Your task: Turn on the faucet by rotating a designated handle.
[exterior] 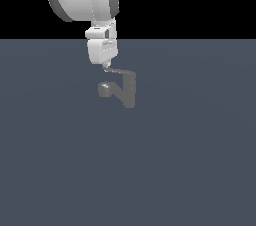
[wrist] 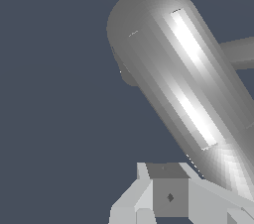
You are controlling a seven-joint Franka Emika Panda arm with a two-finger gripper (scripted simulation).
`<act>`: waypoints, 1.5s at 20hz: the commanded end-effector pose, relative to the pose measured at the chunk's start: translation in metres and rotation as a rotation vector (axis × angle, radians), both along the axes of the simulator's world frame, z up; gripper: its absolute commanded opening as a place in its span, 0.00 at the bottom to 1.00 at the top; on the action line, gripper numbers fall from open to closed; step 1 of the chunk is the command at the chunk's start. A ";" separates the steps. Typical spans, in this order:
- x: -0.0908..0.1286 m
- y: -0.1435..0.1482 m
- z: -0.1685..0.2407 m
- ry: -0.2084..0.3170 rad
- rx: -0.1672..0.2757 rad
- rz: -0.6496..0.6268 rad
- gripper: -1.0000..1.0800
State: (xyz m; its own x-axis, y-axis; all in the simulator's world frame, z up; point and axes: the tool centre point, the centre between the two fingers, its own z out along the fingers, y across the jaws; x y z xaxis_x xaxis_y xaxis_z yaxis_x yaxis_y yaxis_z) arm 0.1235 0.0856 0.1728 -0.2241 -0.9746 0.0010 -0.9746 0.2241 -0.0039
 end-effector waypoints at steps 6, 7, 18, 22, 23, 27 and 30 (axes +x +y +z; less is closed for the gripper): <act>-0.011 0.002 0.000 0.001 -0.002 -0.001 0.00; -0.014 0.001 0.000 0.001 -0.002 -0.001 0.00; -0.040 -0.006 0.000 0.002 0.000 0.001 0.00; -0.050 -0.010 0.000 0.003 0.000 0.002 0.00; -0.052 -0.010 0.000 0.003 0.000 0.002 0.00; -0.063 -0.013 0.000 0.003 0.001 0.003 0.00; -0.070 -0.016 0.000 0.003 0.001 0.003 0.00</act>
State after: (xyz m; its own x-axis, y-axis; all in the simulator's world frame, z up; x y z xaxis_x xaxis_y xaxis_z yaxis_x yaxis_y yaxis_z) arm 0.0583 0.0773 0.1743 -0.2130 -0.9770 -0.0030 -0.9770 0.2131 -0.0046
